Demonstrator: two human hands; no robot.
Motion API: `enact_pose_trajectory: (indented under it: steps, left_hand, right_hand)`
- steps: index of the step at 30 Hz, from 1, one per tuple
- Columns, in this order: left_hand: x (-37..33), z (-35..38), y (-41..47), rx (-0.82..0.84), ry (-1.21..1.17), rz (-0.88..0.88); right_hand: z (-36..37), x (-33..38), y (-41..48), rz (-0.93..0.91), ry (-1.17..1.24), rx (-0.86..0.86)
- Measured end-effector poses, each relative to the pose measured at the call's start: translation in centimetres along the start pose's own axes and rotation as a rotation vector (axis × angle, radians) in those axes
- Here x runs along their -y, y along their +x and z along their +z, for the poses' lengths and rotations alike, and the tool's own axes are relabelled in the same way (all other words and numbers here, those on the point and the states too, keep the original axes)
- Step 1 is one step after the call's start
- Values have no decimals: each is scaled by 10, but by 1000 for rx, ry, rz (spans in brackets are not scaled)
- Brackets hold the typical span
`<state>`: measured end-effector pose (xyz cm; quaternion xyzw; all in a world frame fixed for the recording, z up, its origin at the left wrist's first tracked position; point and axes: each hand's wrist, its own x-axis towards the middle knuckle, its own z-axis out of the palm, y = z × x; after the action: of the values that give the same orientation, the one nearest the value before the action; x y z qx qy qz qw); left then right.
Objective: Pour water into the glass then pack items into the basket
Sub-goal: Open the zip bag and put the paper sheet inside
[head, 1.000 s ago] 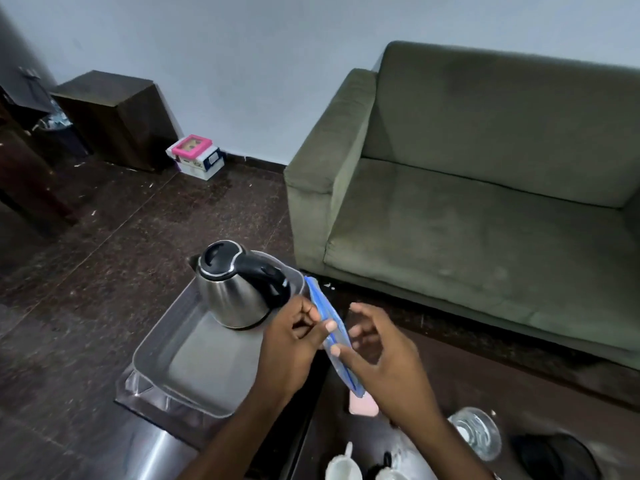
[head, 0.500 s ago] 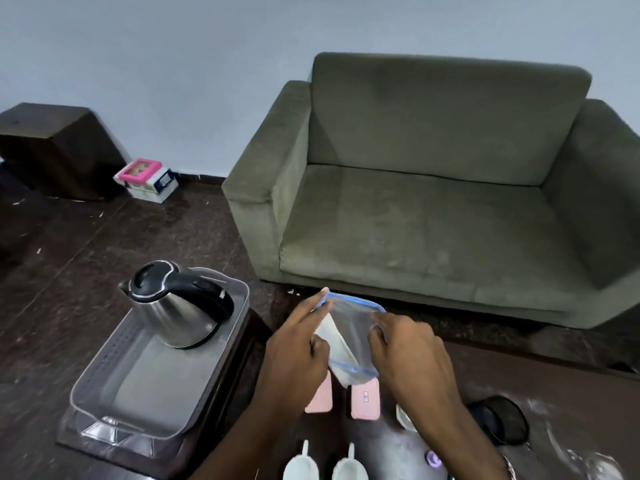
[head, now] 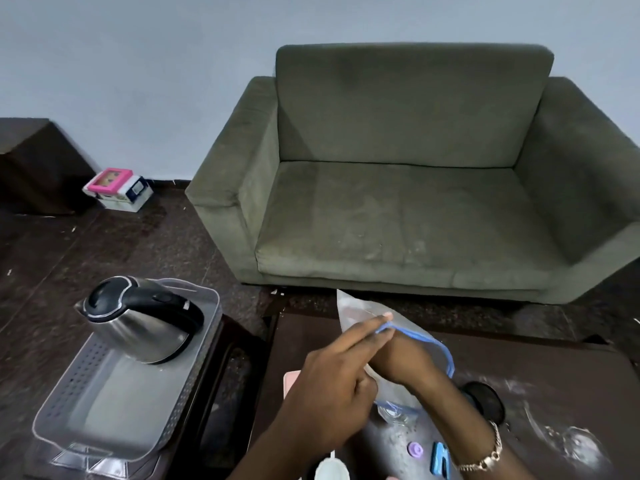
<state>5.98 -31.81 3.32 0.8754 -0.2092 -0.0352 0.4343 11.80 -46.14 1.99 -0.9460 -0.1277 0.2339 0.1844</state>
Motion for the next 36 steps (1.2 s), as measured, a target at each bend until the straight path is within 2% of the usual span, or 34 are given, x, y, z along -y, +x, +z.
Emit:
enact_pose_trajectory:
  steps: [3,8,10,12,16,18,19,21,23,26,28,36]
  left_hand:
    - [2,8,5,22,57,-43]
    - [19,15,15,-43,102,-207]
    - [28,19,18,-48,118,-250]
    - [37,23,21,-49,121,-299]
    - [49,30,25,-59,129,-351]
    - [52,31,27,-62,130,-360]
    - [53,32,29,-59,138,-357]
    - [53,35,34,-43,150,-346]
    - [52,39,40,-22,151,-340]
    - [51,41,50,10,172,-339]
    - [52,43,56,23,191,-336]
    - [53,56,72,69,237,-331]
  right_hand:
    - [4,-1,3,-6,-32,10]
    - [8,-4,-6,-72,136,-192]
    - [12,-2,-13,-123,111,-150]
    - [21,2,-23,-130,81,-183]
    - [26,-5,-41,-7,-31,-499]
    - [21,-16,-48,49,155,-692]
    - [17,-22,-51,102,280,-730]
    - [7,-37,-58,180,433,-685]
    - [-9,-51,-63,250,471,-568]
    - [-36,-73,-70,329,333,-402]
    - [-52,-86,-75,338,281,-355]
    - [-63,-145,-113,386,437,-544]
